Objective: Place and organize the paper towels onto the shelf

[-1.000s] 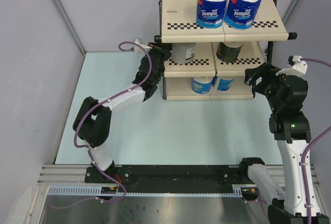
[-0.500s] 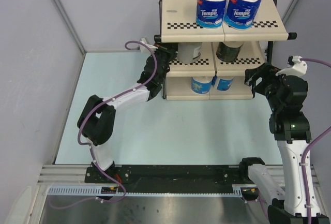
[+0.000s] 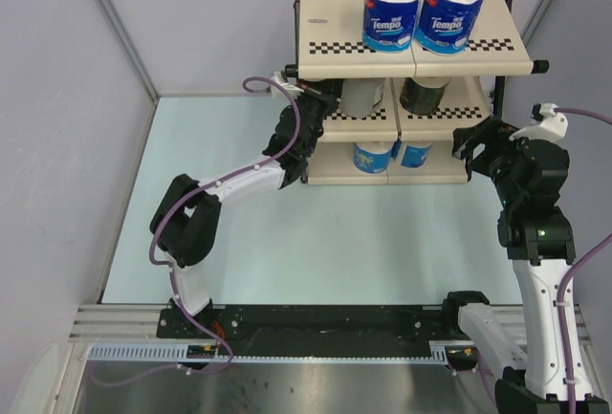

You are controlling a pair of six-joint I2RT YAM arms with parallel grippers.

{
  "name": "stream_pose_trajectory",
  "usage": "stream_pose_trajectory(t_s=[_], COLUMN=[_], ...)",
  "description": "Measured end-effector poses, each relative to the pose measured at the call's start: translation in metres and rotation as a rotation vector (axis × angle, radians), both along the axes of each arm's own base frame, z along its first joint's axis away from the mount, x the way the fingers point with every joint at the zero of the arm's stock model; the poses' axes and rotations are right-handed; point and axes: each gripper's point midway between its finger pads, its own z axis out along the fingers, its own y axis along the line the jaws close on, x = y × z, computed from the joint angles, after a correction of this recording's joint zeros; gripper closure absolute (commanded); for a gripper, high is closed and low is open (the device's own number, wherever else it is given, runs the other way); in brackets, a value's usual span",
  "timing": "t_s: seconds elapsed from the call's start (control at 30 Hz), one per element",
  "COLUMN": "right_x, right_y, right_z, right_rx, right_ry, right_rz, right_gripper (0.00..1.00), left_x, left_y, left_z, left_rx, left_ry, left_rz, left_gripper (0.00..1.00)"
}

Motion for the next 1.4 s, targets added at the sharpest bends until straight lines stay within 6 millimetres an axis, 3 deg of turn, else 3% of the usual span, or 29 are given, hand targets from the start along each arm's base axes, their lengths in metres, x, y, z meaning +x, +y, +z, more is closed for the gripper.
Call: stream_pose_trajectory(t_s=[0.6, 0.7, 0.83, 0.97, 1.2, 1.27, 1.4], right_x=[-0.006, -0.006, -0.006, -0.006, -0.006, -0.005, 0.000], right_y=[-0.003, -0.004, -0.005, -0.008, -0.013, -0.013, -0.012], right_z=[0.001, -0.001, -0.002, -0.002, -0.001, -0.002, -0.010], right_rx=[-0.006, -0.007, -0.007, -0.007, 0.007, 0.015, 0.045], right_ry=[-0.001, 0.005, 0.008, 0.008, 0.005, 0.003, 0.018], right_rz=[-0.017, -0.018, -0.028, -0.045, -0.079, -0.084, -0.088], right_gripper=[0.17, 0.17, 0.17, 0.17, 0.18, 0.21, 0.41], left_x=[0.001, -0.005, -0.020, -0.034, -0.058, -0.068, -0.089], left_y=[-0.016, -0.018, -0.021, -0.013, 0.021, 0.031, 0.048], left_z=[0.002, -0.006, -0.033, -0.044, -0.011, -0.002, 0.007], left_rx=[-0.032, -0.026, 0.017, 0.044, 0.014, 0.011, 0.033], left_ry=[-0.013, -0.008, 0.036, 0.055, 0.002, -0.015, -0.031], left_rz=[-0.021, -0.033, -0.059, -0.068, -0.057, -0.057, -0.065], left_gripper=[1.00, 0.99, 1.00, 1.00, 1.00, 1.00, 1.00])
